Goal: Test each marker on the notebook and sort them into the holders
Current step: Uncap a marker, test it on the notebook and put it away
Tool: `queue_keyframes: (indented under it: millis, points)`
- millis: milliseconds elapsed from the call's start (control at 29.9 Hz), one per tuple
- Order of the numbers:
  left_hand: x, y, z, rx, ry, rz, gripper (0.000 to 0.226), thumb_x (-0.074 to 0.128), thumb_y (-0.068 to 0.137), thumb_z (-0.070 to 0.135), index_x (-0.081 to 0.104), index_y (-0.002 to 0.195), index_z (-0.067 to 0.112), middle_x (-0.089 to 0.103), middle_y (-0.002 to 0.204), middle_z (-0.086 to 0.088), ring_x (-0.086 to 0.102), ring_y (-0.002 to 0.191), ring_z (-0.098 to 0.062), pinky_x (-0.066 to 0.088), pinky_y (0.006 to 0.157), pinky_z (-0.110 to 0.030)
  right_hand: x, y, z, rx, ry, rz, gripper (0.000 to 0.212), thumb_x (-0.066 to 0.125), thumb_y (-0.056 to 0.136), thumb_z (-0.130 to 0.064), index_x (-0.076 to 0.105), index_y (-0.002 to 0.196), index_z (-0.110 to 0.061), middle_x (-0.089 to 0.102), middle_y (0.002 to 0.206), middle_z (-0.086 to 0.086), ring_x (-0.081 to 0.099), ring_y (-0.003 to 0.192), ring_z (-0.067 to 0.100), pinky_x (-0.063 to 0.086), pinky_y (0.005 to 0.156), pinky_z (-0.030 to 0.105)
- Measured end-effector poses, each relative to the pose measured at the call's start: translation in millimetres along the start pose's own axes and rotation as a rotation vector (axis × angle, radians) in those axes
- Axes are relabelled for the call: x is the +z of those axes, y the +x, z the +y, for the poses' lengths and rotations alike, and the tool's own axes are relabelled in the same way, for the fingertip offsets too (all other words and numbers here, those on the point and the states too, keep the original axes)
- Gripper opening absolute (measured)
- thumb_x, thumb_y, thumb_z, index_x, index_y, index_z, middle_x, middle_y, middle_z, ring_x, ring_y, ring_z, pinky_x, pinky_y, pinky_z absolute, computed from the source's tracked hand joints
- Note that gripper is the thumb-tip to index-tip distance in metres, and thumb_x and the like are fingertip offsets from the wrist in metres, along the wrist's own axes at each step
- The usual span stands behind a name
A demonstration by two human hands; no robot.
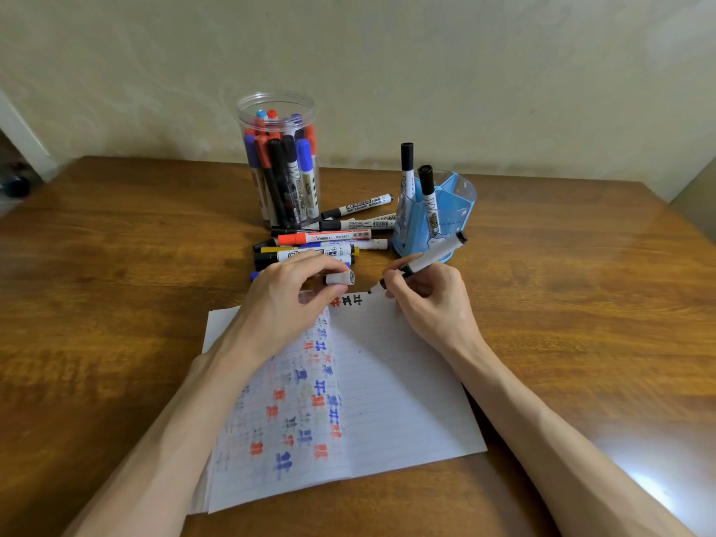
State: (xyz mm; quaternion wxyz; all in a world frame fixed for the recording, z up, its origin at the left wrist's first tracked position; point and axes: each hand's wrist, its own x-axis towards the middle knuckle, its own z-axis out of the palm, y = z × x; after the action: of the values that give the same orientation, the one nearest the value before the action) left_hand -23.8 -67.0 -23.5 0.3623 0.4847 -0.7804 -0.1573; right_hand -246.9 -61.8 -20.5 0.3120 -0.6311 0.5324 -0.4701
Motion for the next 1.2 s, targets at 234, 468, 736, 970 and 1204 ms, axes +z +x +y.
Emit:
queue_keyframes:
  millis: [234, 468, 736, 970, 1204]
  points:
    - [0.7, 0.8, -0.9, 0.026, -0.030, -0.017, 0.027, 0.072, 0.090, 0.030, 0.072, 0.117, 0.028, 0.066, 0.105, 0.017, 0.066, 0.099, -0.007, 0.062, 0.078, -0.034, -9.9, -2.3, -14.3, -0.025, 0.256, -0.035, 0.009, 0.068, 0.100, -0.007, 0.068, 0.101, 0.001, 0.078, 0.083, 0.016, 0.075, 0.067, 0.016, 0.050, 0.057, 0.014]
    - [-0.6, 0.2, 5.5, 0.040, -0.024, -0.012, 0.030, 0.077, 0.089, 0.021, 0.073, 0.117, 0.028, 0.069, 0.107, 0.014, 0.063, 0.102, -0.001, 0.055, 0.077, -0.015, -4.5, -5.2, -14.0, -0.062, 0.206, -0.159, 0.016, 0.079, 0.094, -0.013, 0.075, 0.108, -0.006, 0.078, 0.085, 0.000, 0.072, 0.068, 0.012, 0.059, 0.064, 0.025]
    - [-5.5, -1.3, 9.9, 0.033, -0.001, 0.074, 0.030, 0.076, 0.090, 0.013, 0.074, 0.118, 0.019, 0.066, 0.107, 0.014, 0.053, 0.090, 0.020, 0.045, 0.069, -0.003, -17.2, -3.4, -18.5, 0.170, 0.392, -0.246, 0.021, 0.060, 0.107, -0.018, 0.076, 0.116, -0.012, 0.080, 0.094, 0.014, 0.075, 0.079, 0.027, 0.054, 0.065, 0.031]
    - [-9.8, 0.7, 7.9, -0.012, -0.052, 0.103, 0.028, 0.069, 0.091, 0.028, 0.074, 0.119, 0.025, 0.065, 0.115, 0.020, 0.053, 0.108, 0.021, 0.042, 0.089, 0.000, -28.9, 0.2, -9.5, 0.019, 0.213, -0.218, 0.019, 0.079, 0.093, -0.020, 0.079, 0.109, -0.009, 0.081, 0.087, 0.007, 0.079, 0.079, 0.021, 0.062, 0.063, 0.028]
    - [-12.4, -0.6, 12.5, -0.042, -0.096, 0.102, 0.040, 0.065, 0.085, 0.036, 0.075, 0.119, 0.020, 0.068, 0.111, 0.017, 0.059, 0.100, 0.020, 0.046, 0.085, -0.002, -18.0, 1.2, 2.0, -0.072, 0.121, -0.185, 0.018, 0.079, 0.094, -0.021, 0.080, 0.108, -0.010, 0.076, 0.075, -0.007, 0.069, 0.066, 0.003, 0.052, 0.063, 0.015]
